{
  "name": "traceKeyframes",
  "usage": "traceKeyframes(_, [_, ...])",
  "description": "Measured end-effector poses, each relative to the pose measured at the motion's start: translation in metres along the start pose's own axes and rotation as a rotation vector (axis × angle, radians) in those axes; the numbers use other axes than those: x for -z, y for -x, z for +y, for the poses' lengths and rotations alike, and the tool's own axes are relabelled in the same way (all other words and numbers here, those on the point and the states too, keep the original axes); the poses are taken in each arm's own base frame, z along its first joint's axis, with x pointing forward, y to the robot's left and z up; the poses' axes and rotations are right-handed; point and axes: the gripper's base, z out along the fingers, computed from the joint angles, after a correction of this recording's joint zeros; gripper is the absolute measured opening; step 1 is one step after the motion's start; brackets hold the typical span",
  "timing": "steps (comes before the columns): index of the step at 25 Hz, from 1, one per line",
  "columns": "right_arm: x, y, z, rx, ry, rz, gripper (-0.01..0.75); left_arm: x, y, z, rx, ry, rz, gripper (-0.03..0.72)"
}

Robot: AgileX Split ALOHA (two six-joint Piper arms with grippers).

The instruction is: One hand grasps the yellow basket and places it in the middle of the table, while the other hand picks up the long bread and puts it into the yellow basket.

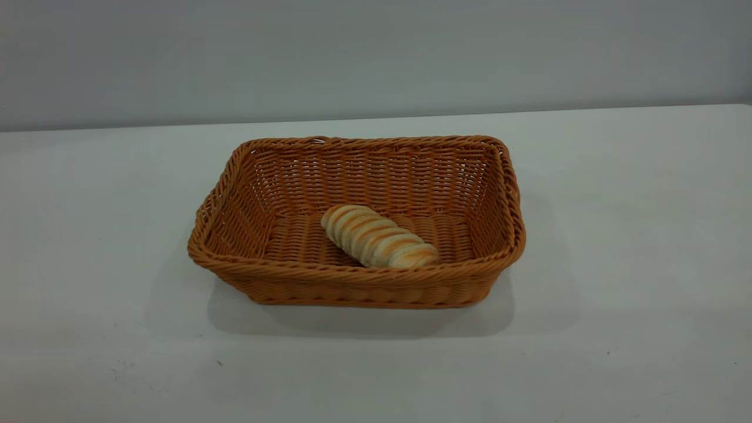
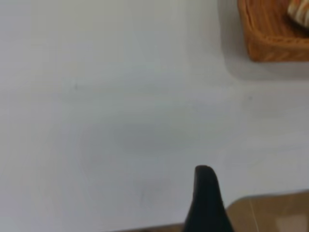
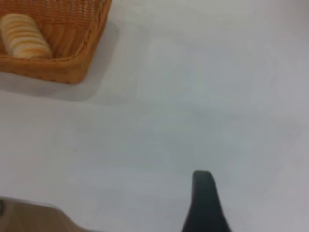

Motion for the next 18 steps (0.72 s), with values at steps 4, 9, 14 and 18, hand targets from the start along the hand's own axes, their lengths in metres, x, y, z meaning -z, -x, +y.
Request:
traceKeyframes(4, [0.0001,-0.0001,0.0000,0.000,0.000,-0.001,0.579,0.0017,-0.0019,-0.0003,-0.002,0.001,-0.016,0.584])
traceKeyframes(9, [0.0001,-0.0001,0.0000,0.000,0.000,-0.001,0.579,0.0019,-0.0022,-0.0003,-0.002,0.001,-0.019,0.584])
traceKeyframes(14, [0.0002,-0.0001,0.0000,0.000,0.000,-0.001,0.579,0.0019,-0.0022,-0.0003,-0.002,0.001,-0.019,0.584])
traceKeyframes(18, [0.0002,-0.0001,0.0000,0.000,0.000,-0.001,0.579,0.0019,-0.0022,-0.0003,-0.002,0.001,-0.019,0.584])
